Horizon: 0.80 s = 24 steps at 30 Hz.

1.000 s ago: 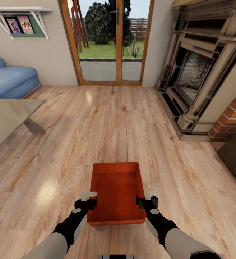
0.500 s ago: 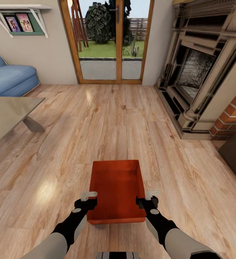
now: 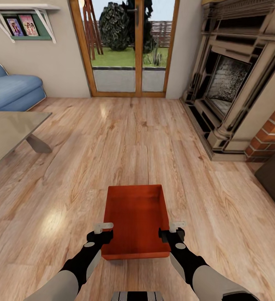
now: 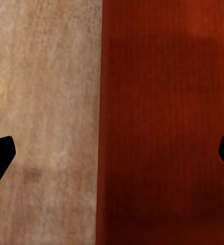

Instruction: Move the two storage containers from the living room to the garage. In the garage, place one container on the floor and stack the other container on top of it (either order is fine).

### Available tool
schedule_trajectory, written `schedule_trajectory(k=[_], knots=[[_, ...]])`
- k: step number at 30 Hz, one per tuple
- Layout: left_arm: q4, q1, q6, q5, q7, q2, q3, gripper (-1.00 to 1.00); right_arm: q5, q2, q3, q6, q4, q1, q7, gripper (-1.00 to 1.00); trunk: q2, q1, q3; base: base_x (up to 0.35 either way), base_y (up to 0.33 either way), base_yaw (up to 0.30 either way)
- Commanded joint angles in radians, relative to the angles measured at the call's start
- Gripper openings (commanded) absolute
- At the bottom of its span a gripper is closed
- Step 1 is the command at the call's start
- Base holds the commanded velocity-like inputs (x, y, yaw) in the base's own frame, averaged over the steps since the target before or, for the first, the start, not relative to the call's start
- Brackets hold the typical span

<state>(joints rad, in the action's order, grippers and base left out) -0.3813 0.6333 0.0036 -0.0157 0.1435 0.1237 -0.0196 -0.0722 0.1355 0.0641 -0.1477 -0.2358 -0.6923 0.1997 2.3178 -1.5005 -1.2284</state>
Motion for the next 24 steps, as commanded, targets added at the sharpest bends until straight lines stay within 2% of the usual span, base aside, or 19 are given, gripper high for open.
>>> schedule_trajectory(k=[1,14,24], knots=[[0.0,0.0,0.001,-0.003,0.002,0.001,-0.002,1.0,-0.008,0.0,0.006,0.0,0.001,-0.001,0.009,1.0,0.0,0.0,-0.001,0.0,0.0,0.0],[0.0,0.0,0.0,-0.006,0.003,-0.007,0.0,1.0,-0.008,-0.006,0.006,0.001,0.001,-0.001,0.009,1.0,0.0,0.0,-0.001,0.0,0.0,0.0],[0.005,0.0,0.001,-0.007,0.04,-0.009,0.002,1.0,-0.008,-0.007,0.007,0.0,0.001,-0.001,0.009,1.0,0.0,0.0,-0.001,0.0,0.0,0.0]])
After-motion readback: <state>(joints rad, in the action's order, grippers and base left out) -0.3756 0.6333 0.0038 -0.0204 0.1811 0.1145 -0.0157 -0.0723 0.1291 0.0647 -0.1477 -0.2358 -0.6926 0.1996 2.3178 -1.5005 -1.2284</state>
